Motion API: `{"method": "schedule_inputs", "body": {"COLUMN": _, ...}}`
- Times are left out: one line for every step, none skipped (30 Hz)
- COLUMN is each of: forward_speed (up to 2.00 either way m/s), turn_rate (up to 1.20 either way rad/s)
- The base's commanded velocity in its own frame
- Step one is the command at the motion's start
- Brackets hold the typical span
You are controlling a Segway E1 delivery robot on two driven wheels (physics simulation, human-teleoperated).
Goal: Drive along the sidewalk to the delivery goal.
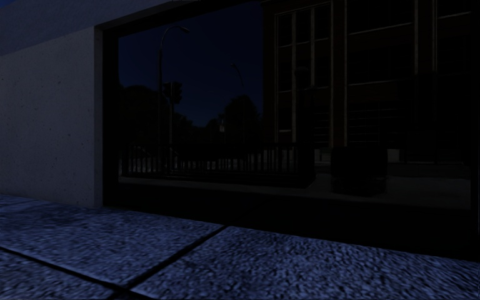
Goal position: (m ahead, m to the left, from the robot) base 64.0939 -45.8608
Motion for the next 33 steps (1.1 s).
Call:
{"method": "schedule_inputs", "body": {"forward_speed": 1.52, "turn_rate": 0.47}}
{"method": "schedule_inputs", "body": {"forward_speed": 1.52, "turn_rate": 0.47}}
{"method": "schedule_inputs", "body": {"forward_speed": 1.52, "turn_rate": 0.47}}
{"method": "schedule_inputs", "body": {"forward_speed": 1.52, "turn_rate": 0.47}}
{"method": "schedule_inputs", "body": {"forward_speed": 1.52, "turn_rate": 0.47}}
{"method": "schedule_inputs", "body": {"forward_speed": 1.52, "turn_rate": 0.47}}
{"method": "schedule_inputs", "body": {"forward_speed": 1.52, "turn_rate": 0.47}}
{"method": "schedule_inputs", "body": {"forward_speed": 1.52, "turn_rate": 0.47}}
{"method": "schedule_inputs", "body": {"forward_speed": 1.52, "turn_rate": 0.47}}
{"method": "schedule_inputs", "body": {"forward_speed": 1.46, "turn_rate": 0.47}}
{"method": "schedule_inputs", "body": {"forward_speed": 1.31, "turn_rate": 0.47}}
{"method": "schedule_inputs", "body": {"forward_speed": 1.22, "turn_rate": 0.48}}
{"method": "schedule_inputs", "body": {"forward_speed": 1.21, "turn_rate": 0.48}}
{"method": "schedule_inputs", "body": {"forward_speed": 1.2, "turn_rate": 0.49}}
{"method": "schedule_inputs", "body": {"forward_speed": 1.2, "turn_rate": 0.49}}
{"method": "schedule_inputs", "body": {"forward_speed": 1.17, "turn_rate": 0.5}}
{"method": "schedule_inputs", "body": {"forward_speed": 1.16, "turn_rate": 0.52}}
{"method": "schedule_inputs", "body": {"forward_speed": 1.15, "turn_rate": 0.53}}
{"method": "schedule_inputs", "body": {"forward_speed": 1.15, "turn_rate": 0.53}}
{"method": "schedule_inputs", "body": {"forward_speed": 1.14, "turn_rate": 0.55}}
{"method": "schedule_inputs", "body": {"forward_speed": 1.13, "turn_rate": 0.57}}
{"method": "schedule_inputs", "body": {"forward_speed": 1.13, "turn_rate": 0.57}}
{"method": "schedule_inputs", "body": {"forward_speed": 1.12, "turn_rate": 0.57}}
{"method": "schedule_inputs", "body": {"forward_speed": 1.12, "turn_rate": 0.57}}
{"method": "schedule_inputs", "body": {"forward_speed": 1.12, "turn_rate": 0.58}}
{"method": "schedule_inputs", "body": {"forward_speed": 1.12, "turn_rate": 0.58}}
{"method": "schedule_inputs", "body": {"forward_speed": 1.12, "turn_rate": 0.59}}
{"method": "schedule_inputs", "body": {"forward_speed": 1.11, "turn_rate": 0.6}}
{"method": "schedule_inputs", "body": {"forward_speed": 1.11, "turn_rate": 0.6}}
{"method": "schedule_inputs", "body": {"forward_speed": 1.09, "turn_rate": 0.61}}
{"method": "schedule_inputs", "body": {"forward_speed": 1.06, "turn_rate": 0.67}}
{"method": "schedule_inputs", "body": {"forward_speed": 1.0, "turn_rate": 0.69}}
{"method": "schedule_inputs", "body": {"forward_speed": 1.0, "turn_rate": 0.69}}
